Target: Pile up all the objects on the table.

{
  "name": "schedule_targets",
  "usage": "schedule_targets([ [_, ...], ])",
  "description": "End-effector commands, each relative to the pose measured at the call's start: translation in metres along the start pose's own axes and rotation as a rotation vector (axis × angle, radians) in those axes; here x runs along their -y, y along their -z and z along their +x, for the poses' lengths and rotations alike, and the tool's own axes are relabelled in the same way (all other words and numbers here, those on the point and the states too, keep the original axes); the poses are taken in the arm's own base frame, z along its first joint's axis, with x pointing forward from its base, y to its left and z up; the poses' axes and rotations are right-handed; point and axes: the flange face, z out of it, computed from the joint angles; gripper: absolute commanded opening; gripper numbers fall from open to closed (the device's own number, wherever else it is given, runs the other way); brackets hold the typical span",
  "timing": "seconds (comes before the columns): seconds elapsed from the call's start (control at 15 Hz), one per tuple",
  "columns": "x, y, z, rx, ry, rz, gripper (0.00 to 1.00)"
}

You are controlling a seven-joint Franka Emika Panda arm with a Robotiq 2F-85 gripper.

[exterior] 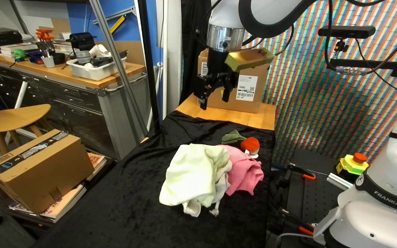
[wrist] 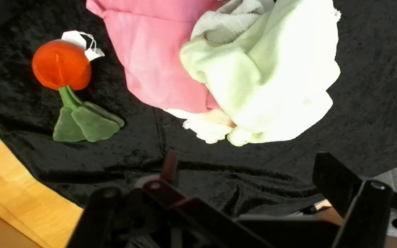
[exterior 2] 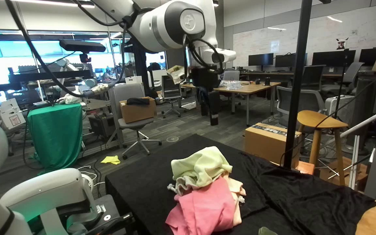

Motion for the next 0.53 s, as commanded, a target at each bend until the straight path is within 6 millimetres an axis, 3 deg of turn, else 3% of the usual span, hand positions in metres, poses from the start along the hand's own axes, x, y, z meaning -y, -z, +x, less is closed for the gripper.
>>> schedule_targets([
  [0.0, -0.02, -0.017, 0.009, -0.01, -0.152, 0.058, 1.0],
  [0.2, -0.044, -0.035, 0.012, 0.01, -0.266, 0.082, 1.0],
  [0.47, -0.065, -0.055, -0.003, 0.037, -0.354, 0.078, 1.0],
])
